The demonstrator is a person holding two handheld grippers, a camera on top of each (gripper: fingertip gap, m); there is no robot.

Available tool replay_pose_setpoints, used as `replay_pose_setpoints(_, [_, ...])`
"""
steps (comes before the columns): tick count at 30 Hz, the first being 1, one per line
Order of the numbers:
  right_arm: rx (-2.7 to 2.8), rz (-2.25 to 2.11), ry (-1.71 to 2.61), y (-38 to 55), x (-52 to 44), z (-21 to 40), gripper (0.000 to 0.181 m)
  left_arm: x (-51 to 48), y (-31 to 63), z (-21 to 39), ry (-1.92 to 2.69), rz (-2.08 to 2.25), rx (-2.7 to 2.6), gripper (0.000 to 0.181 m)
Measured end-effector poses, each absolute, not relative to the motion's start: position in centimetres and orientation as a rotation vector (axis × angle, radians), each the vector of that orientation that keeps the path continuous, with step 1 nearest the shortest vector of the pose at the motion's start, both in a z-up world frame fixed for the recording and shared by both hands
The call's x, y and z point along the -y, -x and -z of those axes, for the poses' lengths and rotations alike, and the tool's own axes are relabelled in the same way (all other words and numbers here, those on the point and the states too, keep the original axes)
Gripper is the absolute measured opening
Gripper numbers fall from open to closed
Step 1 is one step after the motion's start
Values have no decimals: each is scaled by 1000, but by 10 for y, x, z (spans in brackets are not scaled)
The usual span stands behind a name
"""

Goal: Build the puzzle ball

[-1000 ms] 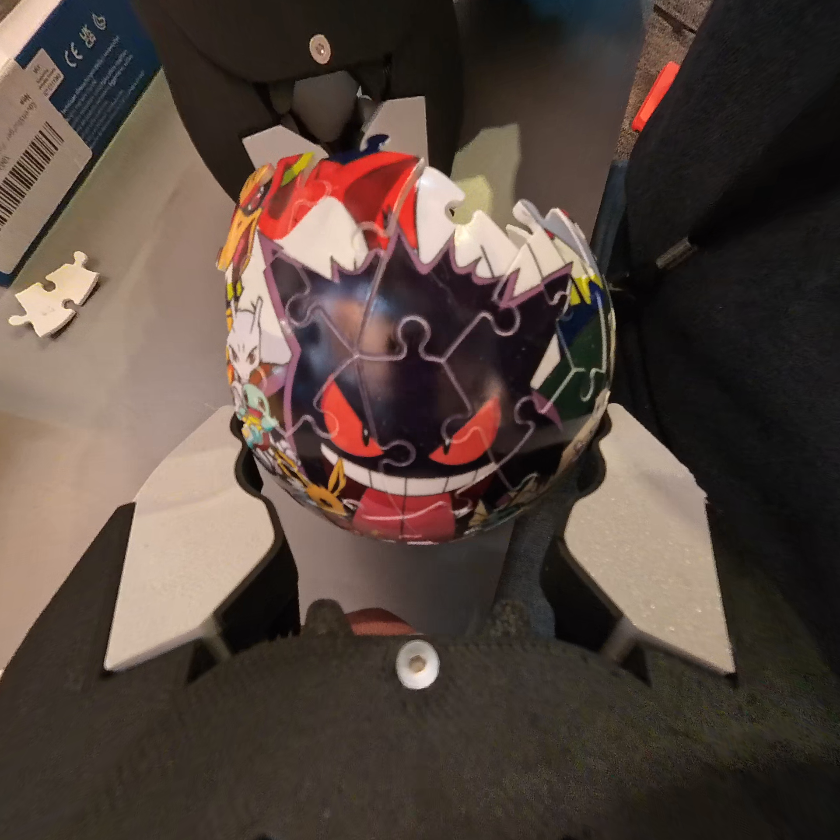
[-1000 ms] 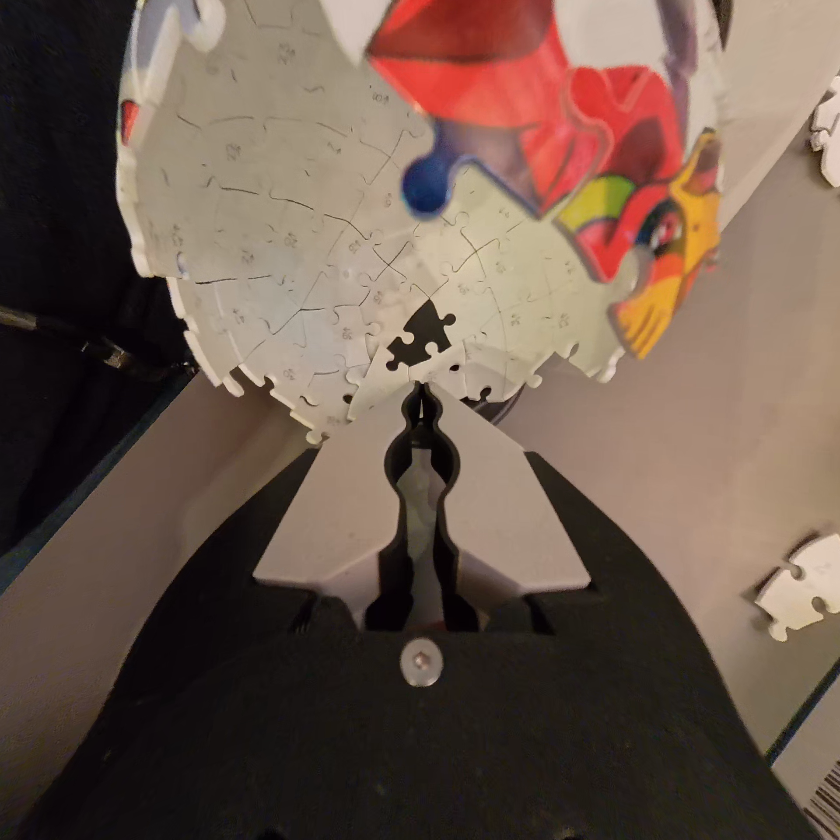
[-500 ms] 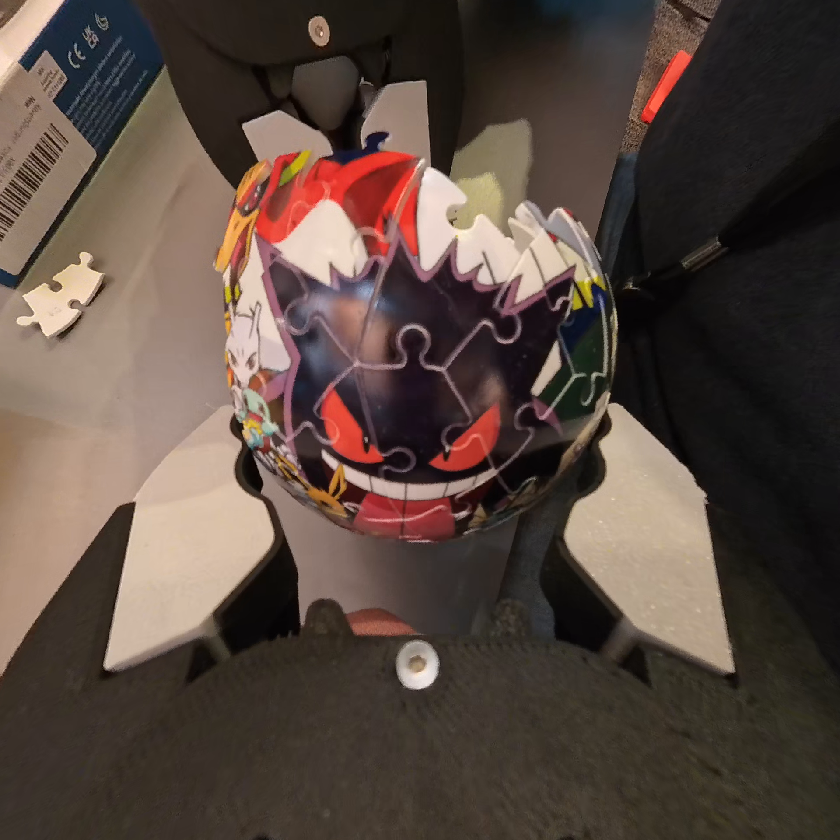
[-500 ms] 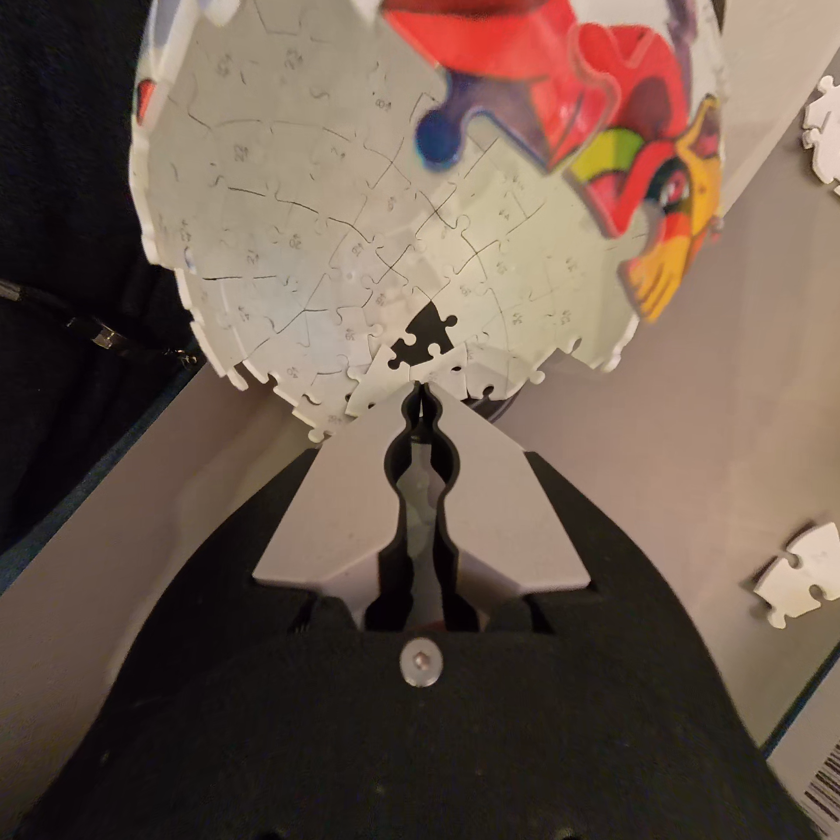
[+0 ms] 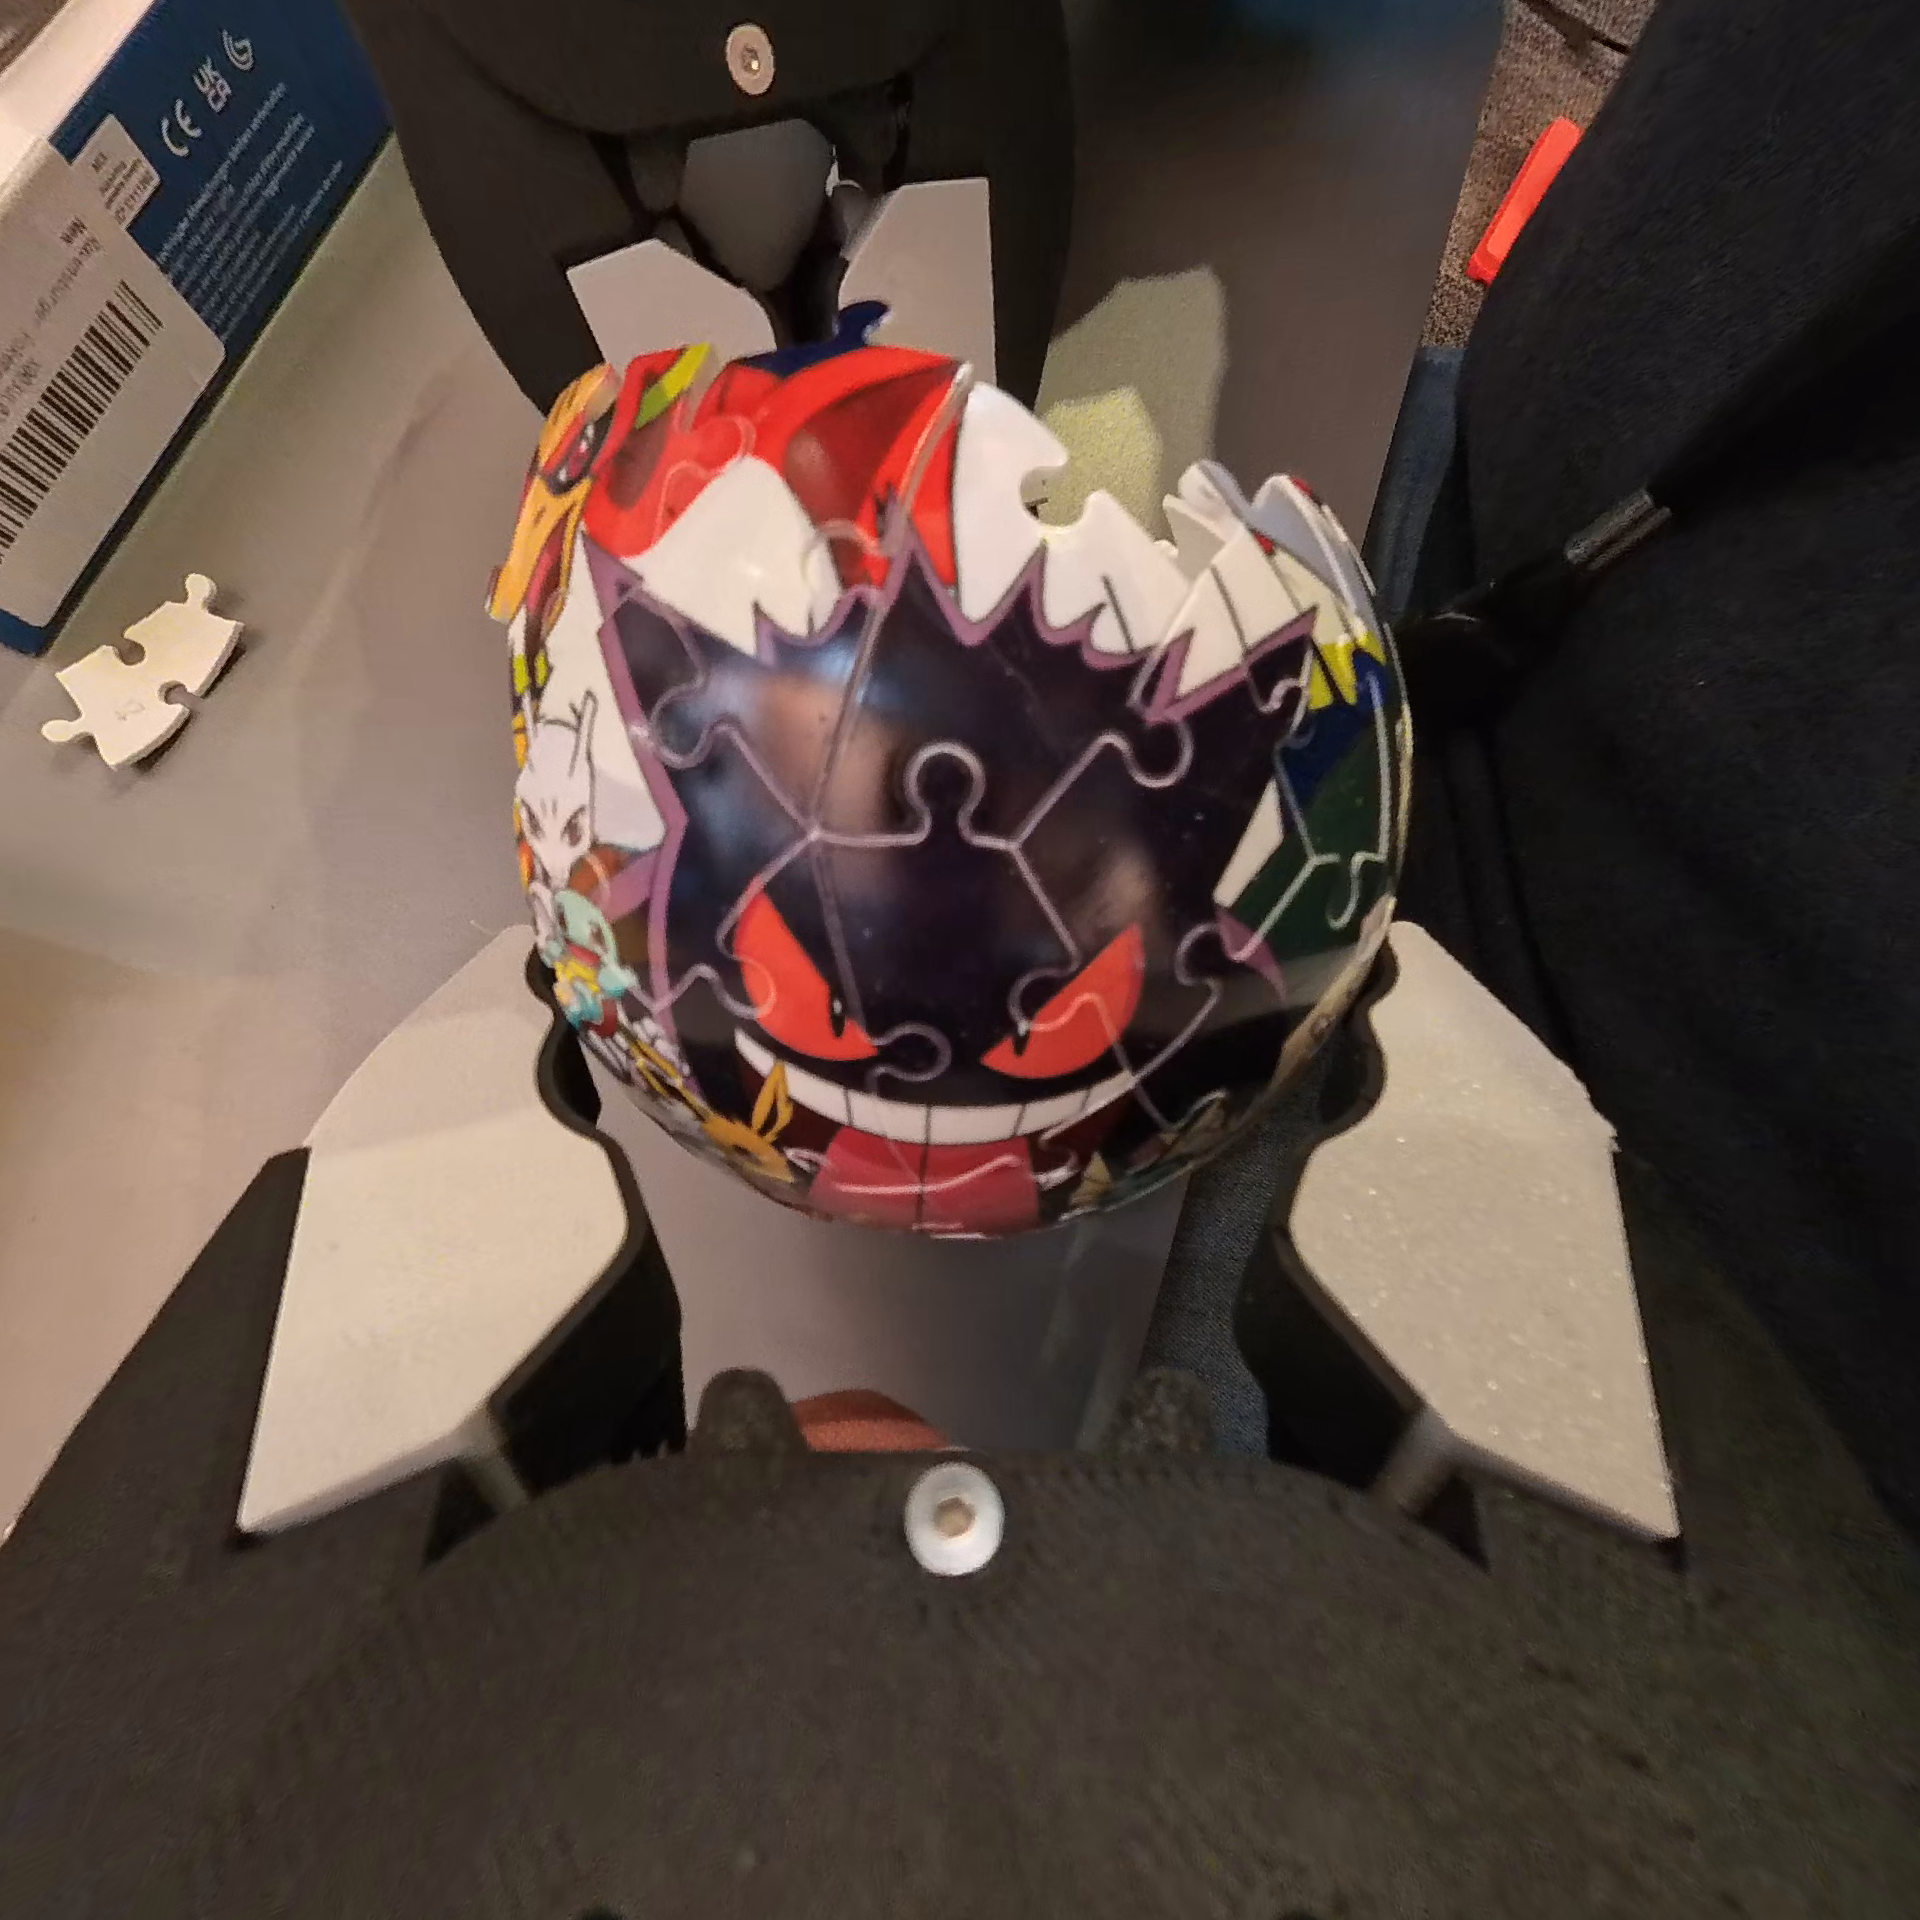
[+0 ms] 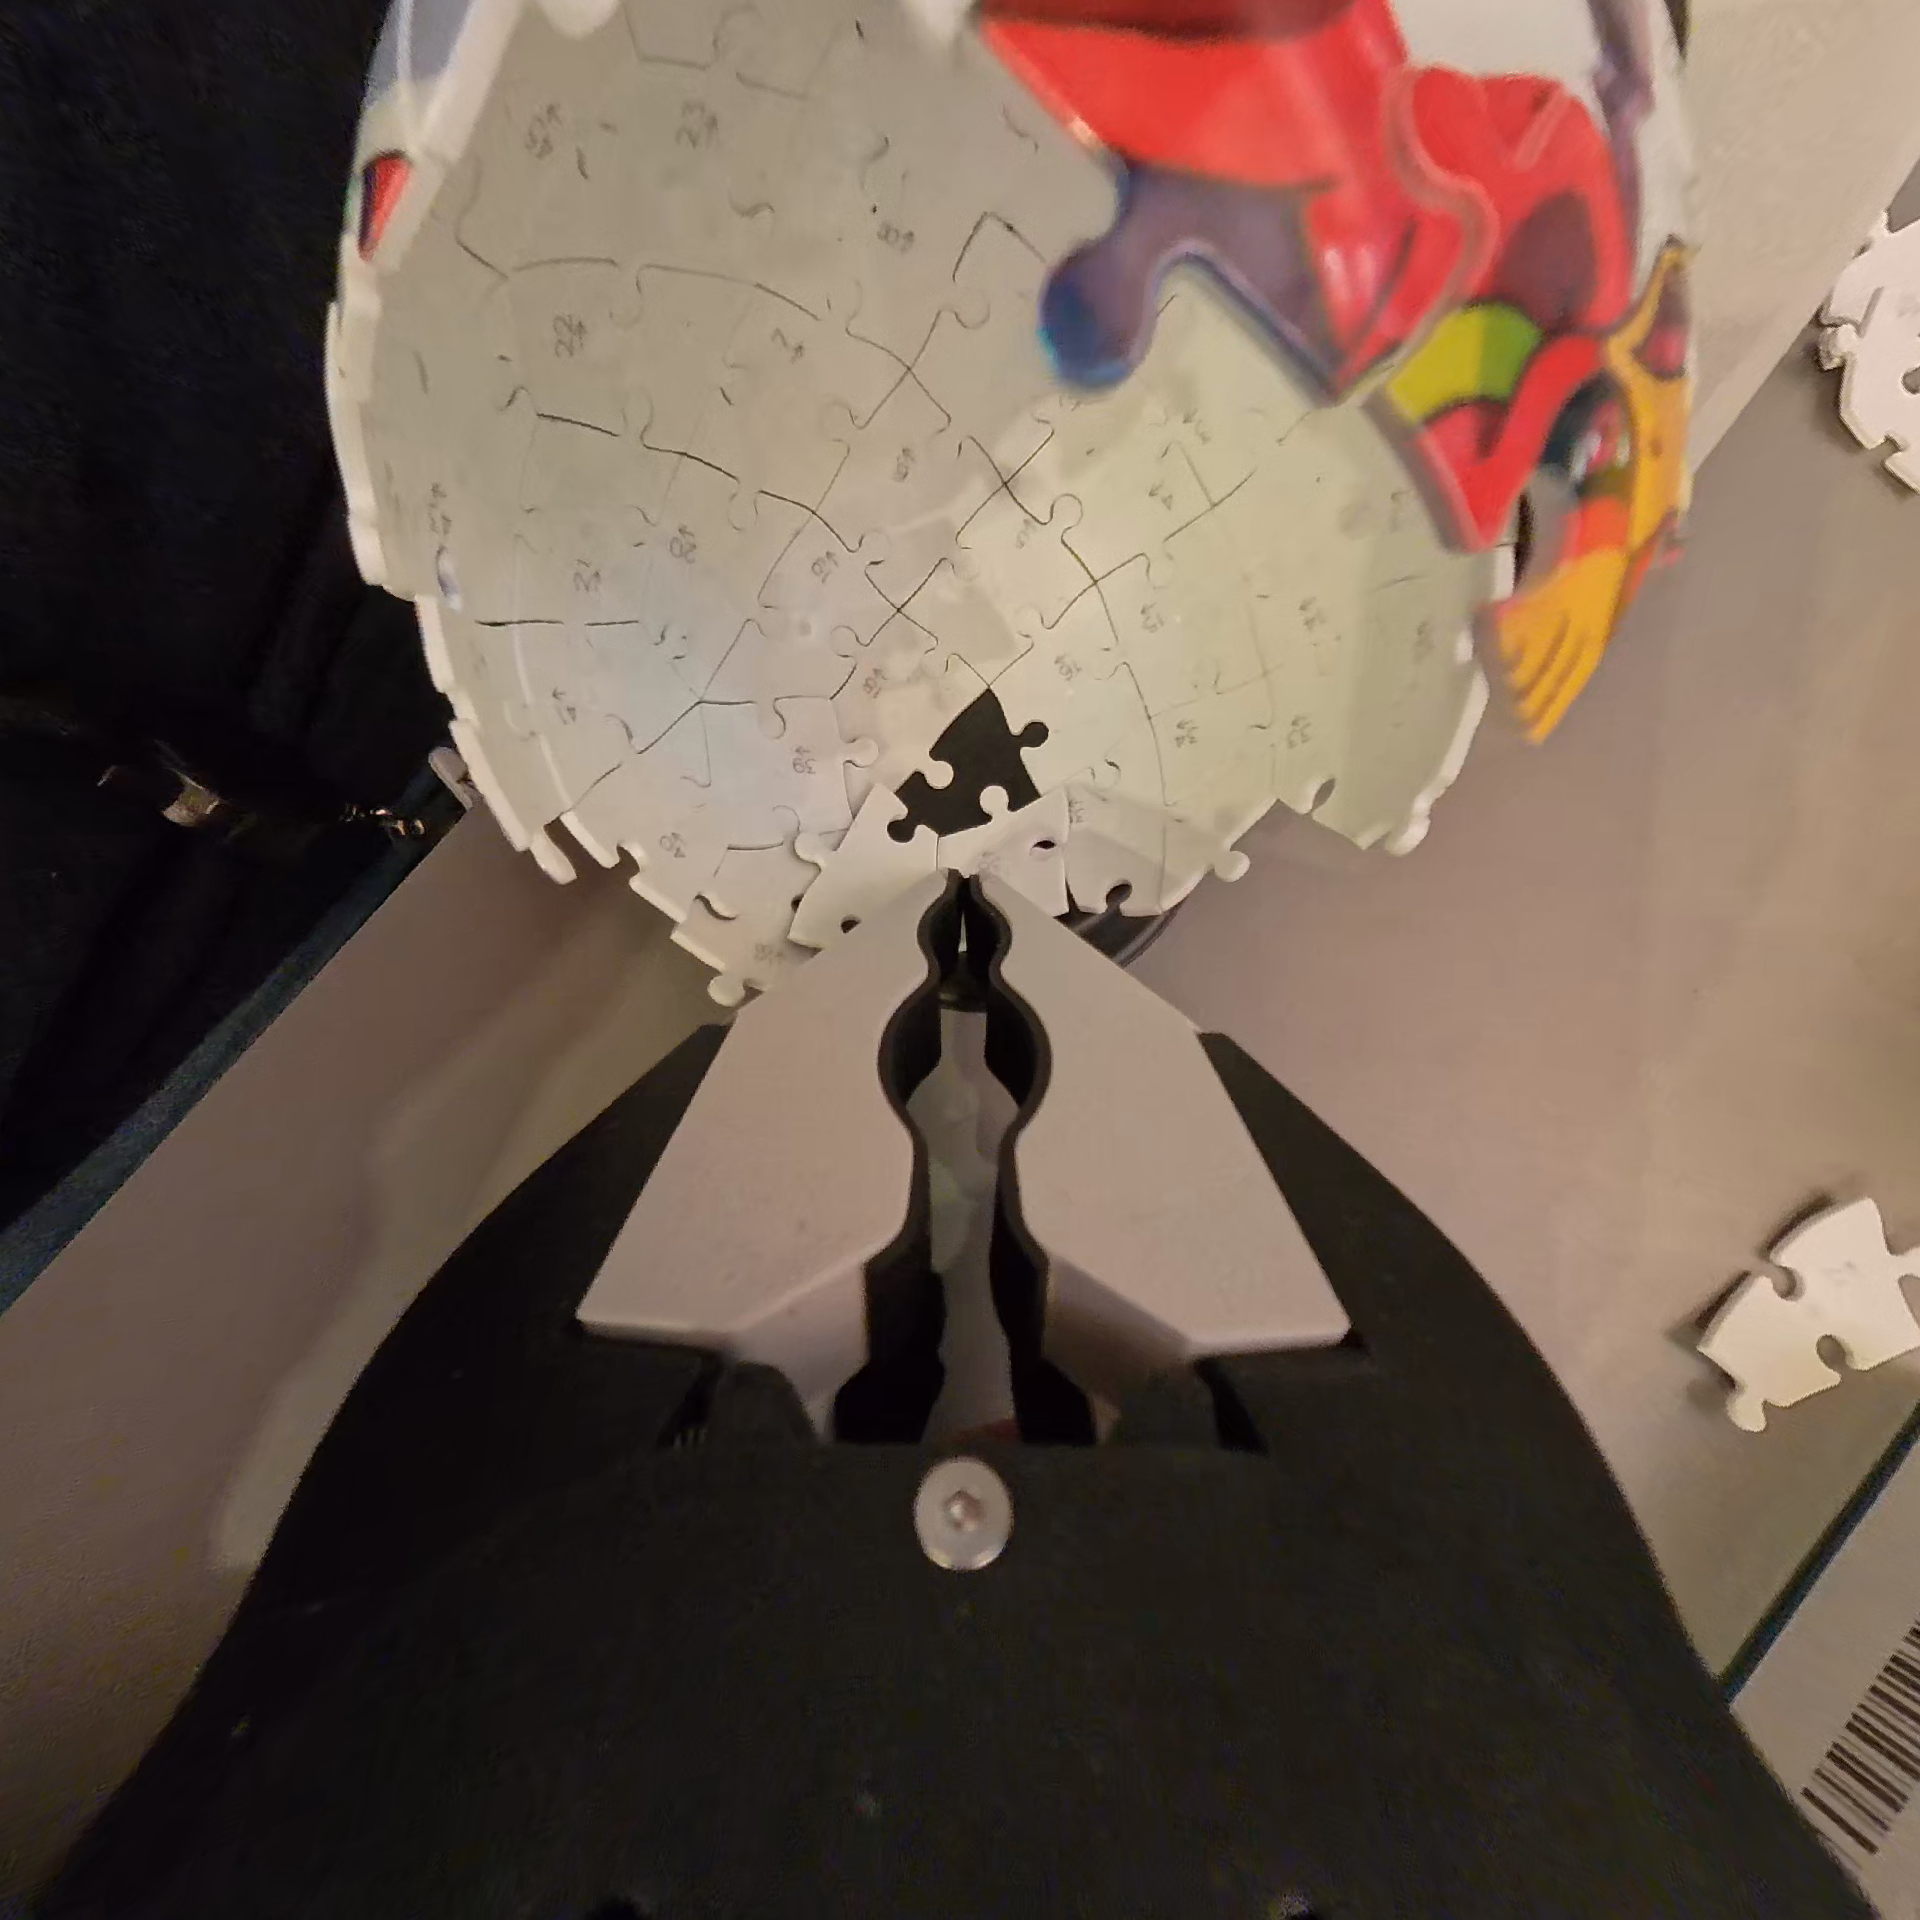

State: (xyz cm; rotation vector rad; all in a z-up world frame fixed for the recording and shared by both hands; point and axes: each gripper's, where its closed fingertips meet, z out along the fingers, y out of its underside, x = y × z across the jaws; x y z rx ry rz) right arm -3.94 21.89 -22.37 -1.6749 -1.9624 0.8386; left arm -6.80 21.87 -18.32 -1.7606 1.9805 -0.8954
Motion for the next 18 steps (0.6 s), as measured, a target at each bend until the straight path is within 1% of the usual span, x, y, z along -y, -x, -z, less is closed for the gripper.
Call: replay_pose_setpoints(18, [1931, -890, 1653, 40, -223, 215, 2, -219, 68, 183, 1758, 905, -1983, 136])
